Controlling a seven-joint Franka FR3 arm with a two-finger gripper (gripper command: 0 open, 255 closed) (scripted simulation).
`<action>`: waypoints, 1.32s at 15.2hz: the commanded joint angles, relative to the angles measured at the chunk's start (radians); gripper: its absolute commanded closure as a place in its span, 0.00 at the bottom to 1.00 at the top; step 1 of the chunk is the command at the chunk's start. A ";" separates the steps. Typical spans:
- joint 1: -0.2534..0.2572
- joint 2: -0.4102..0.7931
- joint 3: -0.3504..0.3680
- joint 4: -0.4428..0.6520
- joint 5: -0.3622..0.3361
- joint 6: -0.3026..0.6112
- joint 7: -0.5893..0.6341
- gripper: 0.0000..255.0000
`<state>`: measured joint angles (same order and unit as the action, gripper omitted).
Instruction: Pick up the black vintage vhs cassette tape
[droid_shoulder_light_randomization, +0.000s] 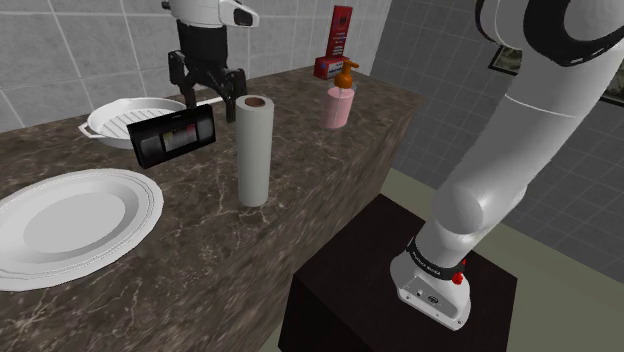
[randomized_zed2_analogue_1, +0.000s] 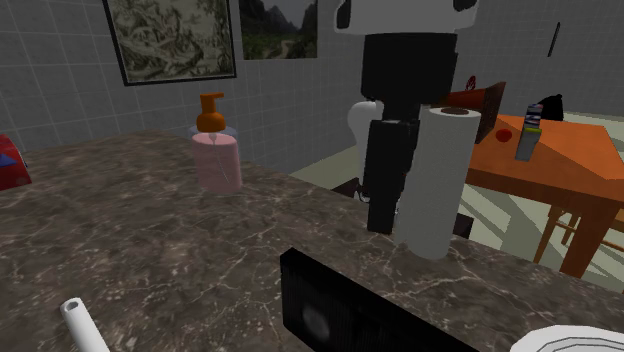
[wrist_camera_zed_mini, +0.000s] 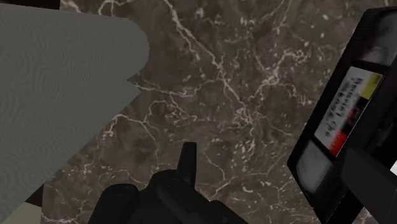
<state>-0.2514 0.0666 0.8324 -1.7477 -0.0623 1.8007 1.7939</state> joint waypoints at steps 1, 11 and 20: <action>0.038 0.130 0.009 0.104 -0.093 -0.019 0.145 0.00; 0.193 0.398 -0.075 0.342 -0.247 -0.045 0.396 0.00; 0.183 0.399 -0.078 0.291 -0.250 0.005 0.400 1.00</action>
<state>-0.0681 0.4655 0.7548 -1.4557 -0.3119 1.8047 2.1940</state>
